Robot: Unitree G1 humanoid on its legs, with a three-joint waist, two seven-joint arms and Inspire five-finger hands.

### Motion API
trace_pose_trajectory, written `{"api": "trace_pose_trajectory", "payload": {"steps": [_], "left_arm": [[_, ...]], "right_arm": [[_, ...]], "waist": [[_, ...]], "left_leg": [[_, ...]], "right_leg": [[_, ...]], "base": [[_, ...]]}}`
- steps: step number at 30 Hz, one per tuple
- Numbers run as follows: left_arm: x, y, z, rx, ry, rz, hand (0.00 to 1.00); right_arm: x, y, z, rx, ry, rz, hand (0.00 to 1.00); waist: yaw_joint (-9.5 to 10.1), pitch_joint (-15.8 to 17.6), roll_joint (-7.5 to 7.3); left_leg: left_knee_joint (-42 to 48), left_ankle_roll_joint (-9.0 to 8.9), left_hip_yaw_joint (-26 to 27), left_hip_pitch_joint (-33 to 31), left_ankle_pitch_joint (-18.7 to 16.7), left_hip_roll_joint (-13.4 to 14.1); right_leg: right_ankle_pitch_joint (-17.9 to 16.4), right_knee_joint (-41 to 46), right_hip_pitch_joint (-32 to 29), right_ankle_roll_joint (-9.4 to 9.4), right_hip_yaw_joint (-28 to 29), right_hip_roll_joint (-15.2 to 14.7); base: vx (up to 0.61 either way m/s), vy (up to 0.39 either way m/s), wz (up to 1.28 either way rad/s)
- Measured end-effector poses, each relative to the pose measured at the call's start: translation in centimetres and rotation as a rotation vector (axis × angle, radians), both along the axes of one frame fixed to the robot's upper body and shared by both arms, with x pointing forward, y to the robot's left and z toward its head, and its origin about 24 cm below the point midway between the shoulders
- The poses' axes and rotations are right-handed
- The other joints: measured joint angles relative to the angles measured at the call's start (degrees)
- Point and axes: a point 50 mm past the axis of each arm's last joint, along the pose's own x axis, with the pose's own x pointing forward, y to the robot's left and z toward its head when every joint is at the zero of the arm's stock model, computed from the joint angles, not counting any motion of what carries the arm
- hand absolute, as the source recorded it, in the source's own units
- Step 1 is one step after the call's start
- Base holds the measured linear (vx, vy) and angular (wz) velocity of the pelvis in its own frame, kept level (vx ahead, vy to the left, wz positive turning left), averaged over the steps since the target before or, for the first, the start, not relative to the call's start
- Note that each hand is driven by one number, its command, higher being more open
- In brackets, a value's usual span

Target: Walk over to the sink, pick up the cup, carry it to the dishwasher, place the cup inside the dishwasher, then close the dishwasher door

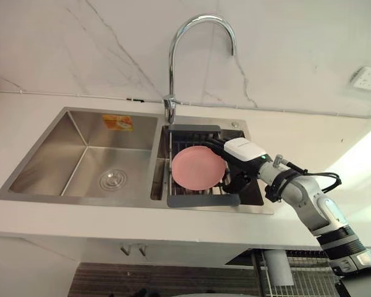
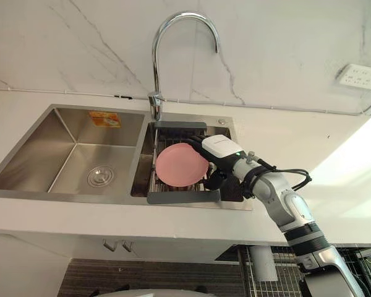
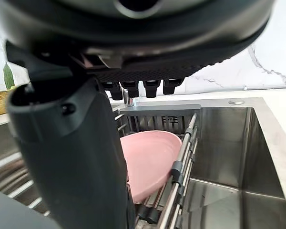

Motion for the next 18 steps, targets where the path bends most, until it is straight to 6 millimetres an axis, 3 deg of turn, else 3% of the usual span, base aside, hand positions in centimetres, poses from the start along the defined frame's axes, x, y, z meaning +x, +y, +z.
{"api": "trace_pose_trajectory", "payload": {"steps": [18], "left_arm": [[0.3,0.1,0.1,0.008,-0.021,-0.004,1.00]], "right_arm": [[0.0,0.4,-1.2,-0.023,0.007,0.010,1.00]], "waist": [[0.72,0.7,-0.39]], "left_leg": [[0.0,0.02,-1.2,-0.5,0.0,-0.2]], "right_leg": [[-0.2,0.0,0.1,0.21,-1.4,-0.2]], "base": [[0.00,0.011,0.03]]}}
